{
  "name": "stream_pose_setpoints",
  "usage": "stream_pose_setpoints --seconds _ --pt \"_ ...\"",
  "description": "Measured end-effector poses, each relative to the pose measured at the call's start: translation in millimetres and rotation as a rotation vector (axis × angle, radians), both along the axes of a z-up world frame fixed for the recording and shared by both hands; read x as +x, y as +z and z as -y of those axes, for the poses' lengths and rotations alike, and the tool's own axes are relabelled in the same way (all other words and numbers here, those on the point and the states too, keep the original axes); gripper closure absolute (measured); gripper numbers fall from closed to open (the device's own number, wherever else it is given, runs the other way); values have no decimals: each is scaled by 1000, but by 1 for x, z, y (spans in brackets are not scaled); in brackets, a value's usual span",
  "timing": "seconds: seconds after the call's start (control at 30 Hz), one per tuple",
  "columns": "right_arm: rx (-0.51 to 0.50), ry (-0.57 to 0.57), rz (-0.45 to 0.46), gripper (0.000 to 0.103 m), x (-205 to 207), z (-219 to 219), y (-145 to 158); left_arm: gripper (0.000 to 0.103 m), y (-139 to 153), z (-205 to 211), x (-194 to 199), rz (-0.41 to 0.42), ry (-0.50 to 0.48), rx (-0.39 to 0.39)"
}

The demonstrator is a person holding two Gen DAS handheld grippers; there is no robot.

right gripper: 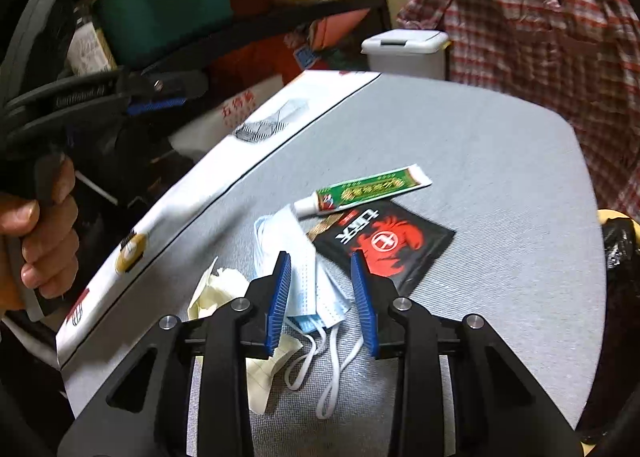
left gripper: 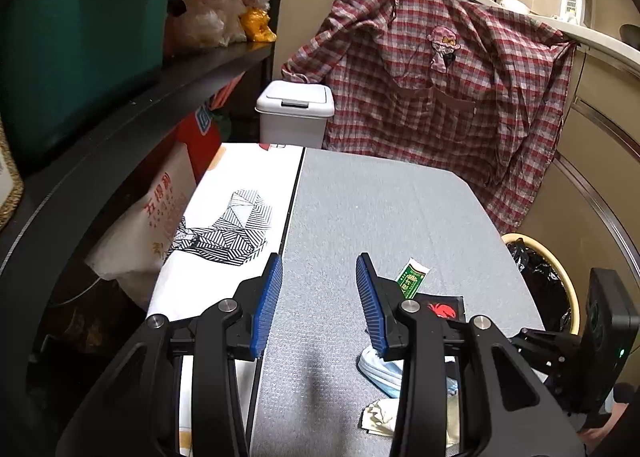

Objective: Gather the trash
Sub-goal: 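Grasp the blue face mask with the right gripper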

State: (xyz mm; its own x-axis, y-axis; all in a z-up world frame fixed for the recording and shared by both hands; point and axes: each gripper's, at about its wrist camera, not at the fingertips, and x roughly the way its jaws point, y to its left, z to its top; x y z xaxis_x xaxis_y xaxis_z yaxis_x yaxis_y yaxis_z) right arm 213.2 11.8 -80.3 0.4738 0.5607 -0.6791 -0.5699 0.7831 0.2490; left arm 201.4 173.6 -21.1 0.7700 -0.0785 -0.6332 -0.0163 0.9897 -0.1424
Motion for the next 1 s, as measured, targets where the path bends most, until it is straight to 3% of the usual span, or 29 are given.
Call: stream_pose_setpoints --seconds 0.1,0.13,0.2,0.27,0.6,0.77,0.83,1.0 --pt "-19 27 -12 73 0 -6 -5 65 -5 0 7 -12 -9 0" --pt "-22 33 -12 77 -1 -6 -6 65 -7 1 9 -17 -13 -3" --pt "-27 44 -3 95 -2 -7 -5 65 -11 1 13 -27 -23 -8" --pt "-14 48 13 98 -3 -5 0 65 -16 5 16 -39 -38 -10" --pt "64 -110 66 100 5 53 28 65 -43 30 41 -113 -128 -41" --pt "35 -219 31 100 18 86 18 63 -65 49 52 -172 -177 -21" --pt "18 -235 14 99 21 92 14 52 -73 53 55 -193 -189 -13" --pt "-9 -255 -37 99 27 100 1 51 -88 63 62 -239 -212 6"
